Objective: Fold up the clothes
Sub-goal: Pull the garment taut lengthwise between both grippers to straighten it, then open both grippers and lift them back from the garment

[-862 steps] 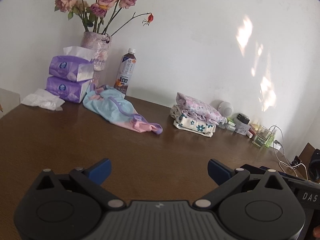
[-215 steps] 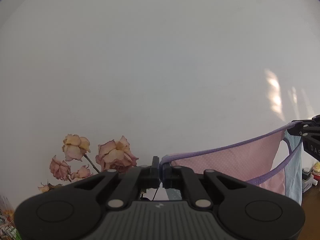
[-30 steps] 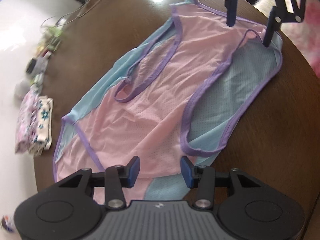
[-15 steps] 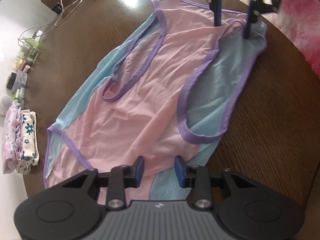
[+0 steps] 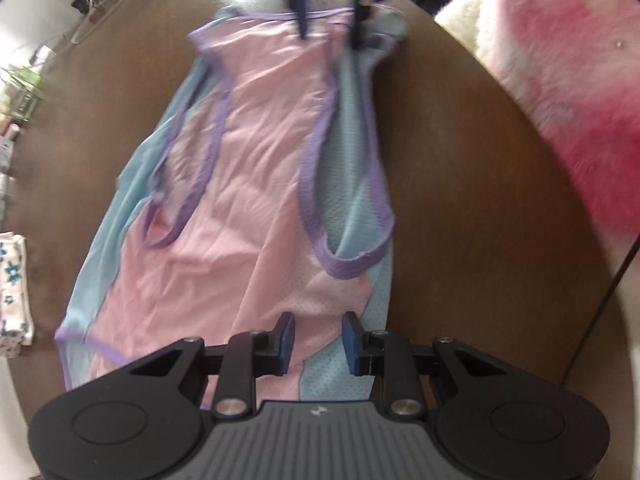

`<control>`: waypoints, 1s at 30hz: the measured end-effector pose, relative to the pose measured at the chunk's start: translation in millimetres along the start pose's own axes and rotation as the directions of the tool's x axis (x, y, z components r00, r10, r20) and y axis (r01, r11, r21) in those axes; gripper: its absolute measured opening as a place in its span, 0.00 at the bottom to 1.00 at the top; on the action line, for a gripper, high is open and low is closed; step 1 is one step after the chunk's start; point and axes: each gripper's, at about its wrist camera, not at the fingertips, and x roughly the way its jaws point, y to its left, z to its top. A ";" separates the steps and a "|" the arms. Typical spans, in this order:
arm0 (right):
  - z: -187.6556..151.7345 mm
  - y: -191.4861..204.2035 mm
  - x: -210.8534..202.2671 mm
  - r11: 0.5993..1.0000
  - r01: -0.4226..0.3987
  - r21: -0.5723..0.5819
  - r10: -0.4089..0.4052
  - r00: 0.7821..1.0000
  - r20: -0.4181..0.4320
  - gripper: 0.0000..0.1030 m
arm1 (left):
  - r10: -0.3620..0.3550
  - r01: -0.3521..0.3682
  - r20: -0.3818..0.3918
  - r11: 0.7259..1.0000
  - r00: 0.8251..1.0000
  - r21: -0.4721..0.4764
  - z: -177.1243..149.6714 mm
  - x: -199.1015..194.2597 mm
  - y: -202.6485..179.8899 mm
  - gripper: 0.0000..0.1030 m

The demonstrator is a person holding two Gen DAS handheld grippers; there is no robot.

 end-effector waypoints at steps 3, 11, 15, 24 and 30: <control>-7.3 -25.0 -3.6 0.995 0.016 -0.103 -0.016 1.000 0.003 0.36 | 0.018 -0.020 -0.026 0.996 0.999 -0.082 23.8 2.2 -2.2 0.30; -10.9 -91.2 -11.9 0.934 0.002 -0.357 0.024 0.997 0.070 0.36 | 0.018 -0.037 -0.046 0.903 0.999 -0.429 73.6 5.3 8.6 0.32; -4.1 -129.1 -7.9 0.920 -0.012 -0.391 0.046 0.996 0.077 0.43 | 0.011 -0.030 -0.035 0.794 0.999 -0.607 89.2 8.8 22.7 0.42; -16.2 -144.4 -3.2 0.905 0.122 -0.408 -0.061 0.985 0.159 0.43 | 0.071 -0.040 0.013 0.691 0.997 -0.722 102.9 9.3 33.0 0.57; -48.2 -136.3 -19.7 0.959 0.165 -0.232 -0.106 0.964 0.244 0.65 | 0.139 -0.064 0.032 0.631 0.990 -0.773 97.0 3.3 15.3 0.55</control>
